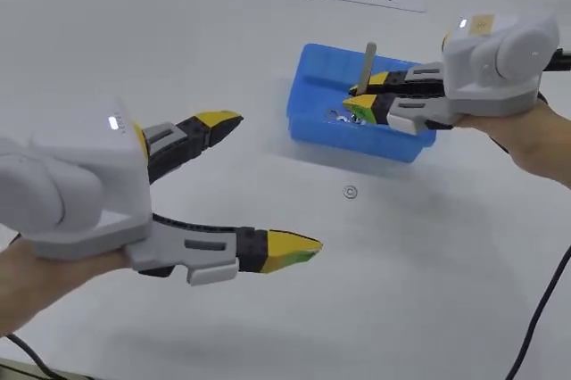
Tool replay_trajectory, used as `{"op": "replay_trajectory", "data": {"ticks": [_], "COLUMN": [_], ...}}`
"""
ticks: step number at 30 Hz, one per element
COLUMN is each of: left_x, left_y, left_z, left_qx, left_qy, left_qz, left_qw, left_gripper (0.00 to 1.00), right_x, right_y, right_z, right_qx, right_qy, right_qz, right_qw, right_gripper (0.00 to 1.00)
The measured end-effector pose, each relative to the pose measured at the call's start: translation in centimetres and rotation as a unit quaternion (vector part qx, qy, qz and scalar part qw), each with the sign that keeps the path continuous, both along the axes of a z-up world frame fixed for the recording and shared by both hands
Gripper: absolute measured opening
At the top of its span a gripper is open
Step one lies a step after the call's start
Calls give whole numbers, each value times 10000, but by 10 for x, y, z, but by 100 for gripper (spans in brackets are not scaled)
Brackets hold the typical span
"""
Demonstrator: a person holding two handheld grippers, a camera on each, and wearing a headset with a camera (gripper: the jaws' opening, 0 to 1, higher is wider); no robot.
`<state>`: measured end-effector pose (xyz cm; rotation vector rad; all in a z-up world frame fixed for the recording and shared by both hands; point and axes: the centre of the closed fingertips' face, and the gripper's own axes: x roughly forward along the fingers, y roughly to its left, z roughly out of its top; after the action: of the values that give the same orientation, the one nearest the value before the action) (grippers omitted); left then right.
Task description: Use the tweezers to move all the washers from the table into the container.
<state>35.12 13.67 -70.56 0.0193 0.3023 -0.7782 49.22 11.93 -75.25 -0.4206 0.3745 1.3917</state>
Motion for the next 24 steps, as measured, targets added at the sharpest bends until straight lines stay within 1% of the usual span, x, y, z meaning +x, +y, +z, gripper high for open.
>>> {"op": "replay_trajectory", "data": {"ticks": [2,4,7,11,12,14,16,18,20,21,23,24], "left_x": [0,3,16,41,49,61,69,77,82,85,90,94], "left_y": [0,-1,1,0,0,0,0,-2,-8,-11,-15,-17], "left_z": [0,3,10,24,28,33,35,37,40,42,44,43], "left_qx": [-1,18,4,-72,-101,-112,-118,-129,-145,-143,-141,-65], "left_qy": [8,-38,-143,-378,-445,-516,-545,-569,-578,-605,-600,-620], "left_qz": [-5,1,23,25,45,45,10,-66,-218,-298,-356,-365], "left_qw": [10000,10000,9999,9993,9989,9986,9984,9983,9980,9976,9975,9974], "left_gripper": [97,97,96,95,95,94,91,87,82,81,80,80], "right_x": [-1,-1,-1,-4,-4,-5,-7,-9,-10,-11,-13,-13], "right_y": [0,0,0,0,0,-1,-1,-1,-2,-2,-2,-2], "right_z": [3,5,9,11,12,12,14,17,21,23,26,27], "right_qx": [31,37,92,91,82,64,55,34,23,35,55,58], "right_qy": [4,-17,-33,-35,-33,-39,-48,-91,-133,-136,-161,-173], "right_qz": [9,18,25,34,34,38,52,89,132,144,179,198], "right_qw": [10000,10000,9999,9999,10000,10000,10000,9999,9998,9998,9997,9996], "right_gripper": [9,8,8,8,8,8,8,8,8,8,8,8]}}
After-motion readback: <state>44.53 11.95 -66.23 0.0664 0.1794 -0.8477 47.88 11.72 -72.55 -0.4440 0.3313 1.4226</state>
